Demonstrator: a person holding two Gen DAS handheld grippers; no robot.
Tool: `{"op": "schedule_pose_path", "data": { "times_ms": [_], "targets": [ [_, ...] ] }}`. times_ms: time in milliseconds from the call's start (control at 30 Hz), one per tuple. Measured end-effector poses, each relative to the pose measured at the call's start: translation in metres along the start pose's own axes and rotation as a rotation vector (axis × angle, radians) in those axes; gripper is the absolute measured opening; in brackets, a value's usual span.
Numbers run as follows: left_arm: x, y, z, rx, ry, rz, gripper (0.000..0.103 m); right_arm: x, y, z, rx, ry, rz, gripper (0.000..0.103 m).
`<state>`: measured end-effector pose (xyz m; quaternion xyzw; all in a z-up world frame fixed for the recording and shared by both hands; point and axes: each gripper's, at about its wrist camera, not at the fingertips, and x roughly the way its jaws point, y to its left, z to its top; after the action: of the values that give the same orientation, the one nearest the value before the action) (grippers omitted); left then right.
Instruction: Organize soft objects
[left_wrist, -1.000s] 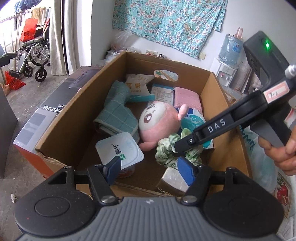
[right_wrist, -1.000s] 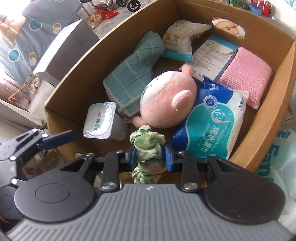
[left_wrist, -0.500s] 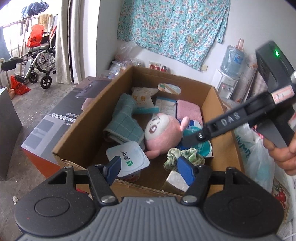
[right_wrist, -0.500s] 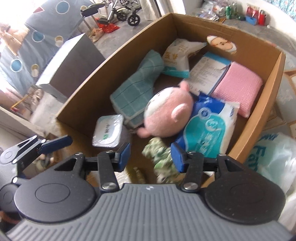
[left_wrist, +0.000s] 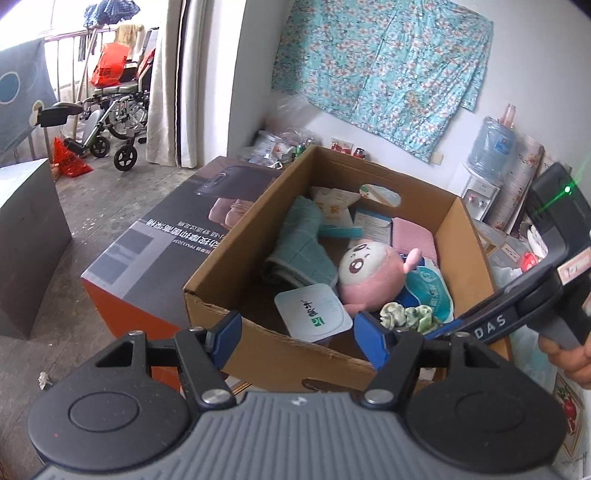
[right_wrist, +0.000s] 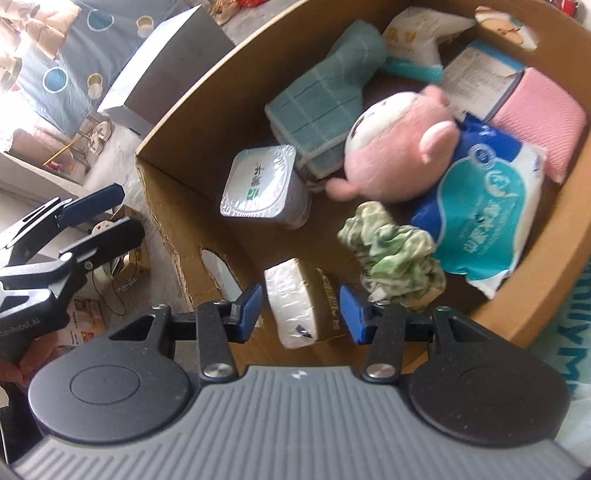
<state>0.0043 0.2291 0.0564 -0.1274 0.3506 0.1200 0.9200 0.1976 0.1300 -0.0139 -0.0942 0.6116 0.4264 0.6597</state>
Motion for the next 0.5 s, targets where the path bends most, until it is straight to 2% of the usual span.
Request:
{"op": "schedule_pose_path", "data": {
  "times_ms": [100, 200, 300, 367, 400, 467, 500],
  "targets": [
    [0.001, 0.003, 0.0, -0.004, 0.001, 0.001, 0.069, 0.005, 0.001, -0.001, -0.009, 0.0, -0.003, 0.031],
    [0.004, 0.005, 0.0, -0.008, 0.004, 0.002, 0.069, 0.004, 0.0, -0.001, -0.007, -0.023, 0.012, 0.027],
    [0.006, 0.007, -0.001, -0.015, 0.007, 0.002, 0.069, 0.003, -0.014, 0.006, 0.067, -0.029, 0.127, 0.027],
    [0.007, 0.007, -0.002, -0.02, 0.013, 0.005, 0.069, 0.004, -0.02, 0.01, 0.093, -0.037, 0.163, 0.027],
    [0.008, 0.008, -0.003, -0.021, 0.015, 0.007, 0.069, 0.008, -0.025, 0.012, 0.118, -0.026, 0.174, 0.028],
    [0.01, 0.009, -0.004, -0.023, 0.022, 0.007, 0.069, 0.015, -0.032, 0.015, 0.157, -0.003, 0.137, 0.031],
    [0.01, 0.009, -0.004, -0.023, 0.025, 0.006, 0.069, 0.014, -0.034, 0.016, 0.155, -0.014, 0.123, 0.039]
  ]
}}
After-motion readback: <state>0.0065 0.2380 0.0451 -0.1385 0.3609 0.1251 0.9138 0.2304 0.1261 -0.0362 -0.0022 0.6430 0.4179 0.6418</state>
